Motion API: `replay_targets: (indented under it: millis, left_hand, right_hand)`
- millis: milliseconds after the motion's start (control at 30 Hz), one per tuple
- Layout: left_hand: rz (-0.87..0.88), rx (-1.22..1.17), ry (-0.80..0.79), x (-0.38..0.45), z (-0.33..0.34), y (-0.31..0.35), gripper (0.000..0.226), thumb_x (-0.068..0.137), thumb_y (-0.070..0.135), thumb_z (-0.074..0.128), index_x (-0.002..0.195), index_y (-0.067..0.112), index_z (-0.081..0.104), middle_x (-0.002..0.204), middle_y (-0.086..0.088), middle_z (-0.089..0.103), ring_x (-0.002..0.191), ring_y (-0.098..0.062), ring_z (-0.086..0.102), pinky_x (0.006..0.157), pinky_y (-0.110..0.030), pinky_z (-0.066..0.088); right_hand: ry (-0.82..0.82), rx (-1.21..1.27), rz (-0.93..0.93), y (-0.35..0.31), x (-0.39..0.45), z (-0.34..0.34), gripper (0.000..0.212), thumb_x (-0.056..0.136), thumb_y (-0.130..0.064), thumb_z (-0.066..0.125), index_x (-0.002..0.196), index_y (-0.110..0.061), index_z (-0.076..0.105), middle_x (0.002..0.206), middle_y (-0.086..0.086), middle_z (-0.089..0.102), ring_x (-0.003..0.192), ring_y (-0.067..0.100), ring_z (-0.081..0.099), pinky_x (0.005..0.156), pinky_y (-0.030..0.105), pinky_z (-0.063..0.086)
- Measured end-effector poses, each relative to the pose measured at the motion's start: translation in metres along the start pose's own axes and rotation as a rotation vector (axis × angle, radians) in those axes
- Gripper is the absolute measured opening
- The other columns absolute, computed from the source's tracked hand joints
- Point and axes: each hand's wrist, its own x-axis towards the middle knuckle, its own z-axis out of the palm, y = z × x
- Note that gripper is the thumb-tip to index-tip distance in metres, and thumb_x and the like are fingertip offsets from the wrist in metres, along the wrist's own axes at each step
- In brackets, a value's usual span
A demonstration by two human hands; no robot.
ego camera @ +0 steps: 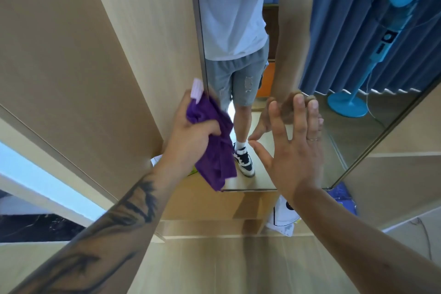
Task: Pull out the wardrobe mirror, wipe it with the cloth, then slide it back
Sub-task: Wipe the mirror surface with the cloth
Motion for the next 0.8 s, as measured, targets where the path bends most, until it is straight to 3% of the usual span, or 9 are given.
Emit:
replay_targets:
  millis: [100,200,367,467,533,633,800]
  left_hand:
    - [0.129,-0.104,0.005,0.019,0.004,0.034,0.061,0.063,-0.017,0.056,0.12,0.005,0.058,0.098,-0.014,0.063,0.086,-0.03,0.063,0.075,-0.042,0.057]
    - [0.151,-0.172,-0.008,0.02,0.006,0.032,0.062,0.069,-0.019,0.054,0.125,0.007,0.054,0.106,-0.014,0.063,0.091,-0.034,0.062,0.078,-0.049,0.057]
    - [-0.143,-0.021,0.023,-0.007,-0.001,-0.048,0.063,0.073,-0.021,0.055,0.127,0.01,0.059,0.104,-0.018,0.072,0.095,-0.033,0.072,0.079,-0.045,0.061]
    - [-0.355,0.107,-0.048,-0.028,-0.012,-0.089,0.061,0.079,-0.024,0.054,0.123,0.018,0.064,0.094,0.0,0.078,0.089,-0.026,0.07,0.074,-0.033,0.059]
    - [-0.39,0.142,-0.088,-0.027,-0.019,-0.092,0.059,0.079,-0.024,0.055,0.123,0.013,0.064,0.105,-0.007,0.079,0.098,-0.035,0.072,0.077,-0.033,0.059]
    - [-0.251,0.092,-0.054,-0.01,-0.017,-0.067,0.058,0.076,-0.021,0.059,0.127,0.007,0.059,0.113,-0.024,0.072,0.109,-0.046,0.069,0.084,-0.045,0.061]
    - [0.008,-0.047,0.007,0.01,-0.007,-0.022,0.06,0.066,-0.013,0.06,0.123,0.003,0.058,0.109,-0.026,0.066,0.103,-0.053,0.065,0.091,-0.063,0.058]
  right_hand:
    - [-0.011,-0.019,0.019,-0.003,0.0,0.002,0.089,0.098,-0.06,0.058,0.164,-0.027,0.007,0.166,0.014,0.003,0.154,0.041,0.007,0.126,0.057,0.016]
    - [0.003,-0.033,0.019,-0.002,0.0,0.003,0.089,0.098,-0.06,0.059,0.164,-0.026,0.008,0.165,0.014,0.004,0.154,0.04,0.007,0.126,0.057,0.017]
    - [0.015,-0.013,0.01,-0.001,0.0,0.003,0.082,0.101,-0.063,0.049,0.163,-0.025,0.013,0.165,0.014,0.006,0.153,0.041,0.01,0.125,0.059,0.021]
    - [0.025,-0.032,-0.004,0.002,-0.001,0.005,0.083,0.101,-0.065,0.048,0.164,-0.024,0.012,0.164,0.014,0.007,0.152,0.041,0.01,0.124,0.062,0.026]
    - [0.031,-0.044,-0.01,0.004,-0.002,0.006,0.085,0.102,-0.066,0.05,0.164,-0.024,0.011,0.165,0.015,0.007,0.152,0.041,0.011,0.123,0.062,0.028]
    - [0.052,-0.047,0.0,0.003,-0.002,0.008,0.087,0.1,-0.063,0.058,0.165,-0.022,0.016,0.166,0.02,0.013,0.152,0.043,0.014,0.123,0.063,0.028]
    - [0.044,-0.065,0.017,0.001,-0.003,0.013,0.087,0.102,-0.062,0.056,0.166,-0.026,0.011,0.167,0.015,0.007,0.154,0.042,0.014,0.126,0.058,0.018]
